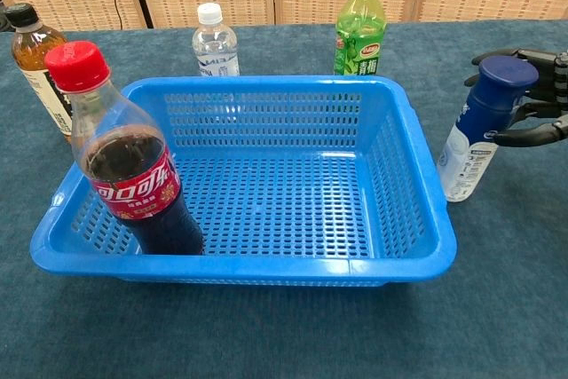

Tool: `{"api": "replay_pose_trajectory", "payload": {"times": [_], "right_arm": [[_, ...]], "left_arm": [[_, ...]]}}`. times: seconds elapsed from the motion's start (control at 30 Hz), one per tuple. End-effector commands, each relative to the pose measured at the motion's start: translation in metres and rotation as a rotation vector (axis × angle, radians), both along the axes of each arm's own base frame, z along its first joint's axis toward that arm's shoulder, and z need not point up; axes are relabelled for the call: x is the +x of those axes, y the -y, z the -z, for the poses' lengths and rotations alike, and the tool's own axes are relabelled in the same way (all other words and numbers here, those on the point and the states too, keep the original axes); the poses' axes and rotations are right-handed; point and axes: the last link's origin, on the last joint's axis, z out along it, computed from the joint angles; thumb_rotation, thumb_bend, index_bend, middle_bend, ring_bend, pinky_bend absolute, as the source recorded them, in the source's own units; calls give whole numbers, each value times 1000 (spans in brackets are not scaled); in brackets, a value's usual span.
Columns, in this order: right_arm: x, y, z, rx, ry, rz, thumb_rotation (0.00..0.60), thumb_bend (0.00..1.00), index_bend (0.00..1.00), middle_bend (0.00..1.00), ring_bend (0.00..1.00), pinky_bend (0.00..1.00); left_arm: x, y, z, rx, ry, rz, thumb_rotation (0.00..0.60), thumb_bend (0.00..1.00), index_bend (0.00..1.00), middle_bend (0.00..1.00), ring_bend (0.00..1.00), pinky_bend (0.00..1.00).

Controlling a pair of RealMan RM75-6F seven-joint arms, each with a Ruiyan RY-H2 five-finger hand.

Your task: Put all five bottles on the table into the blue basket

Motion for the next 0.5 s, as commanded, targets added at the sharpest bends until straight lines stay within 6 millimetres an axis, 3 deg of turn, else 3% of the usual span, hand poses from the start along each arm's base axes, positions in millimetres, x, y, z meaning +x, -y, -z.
{"api": "replay_pose_trajectory", "payload": {"times": [0.03,0.2,0.27,0.5], "right_arm": [[5,4,7,-54,10,16,600,29,364,380,358,497],[12,0,14,-103,31,22,600,361,540,554,509,590],[13,-2,17,-107,43,23,600,436,571,583,533,612],[18,-4,11,-128,60,1,600,466,585,605,556,642]], "left_arm": [[-1,-1,2,-13,5,-3,600,38,0,0,0,0],[-4,-2,5,-36,2,-9,600,38,0,0,0,0],[-4,-2,5,-37,2,-9,600,38,0,0,0,0],[-5,0,4,-31,8,-11,600,38,0,0,0,0]]}}
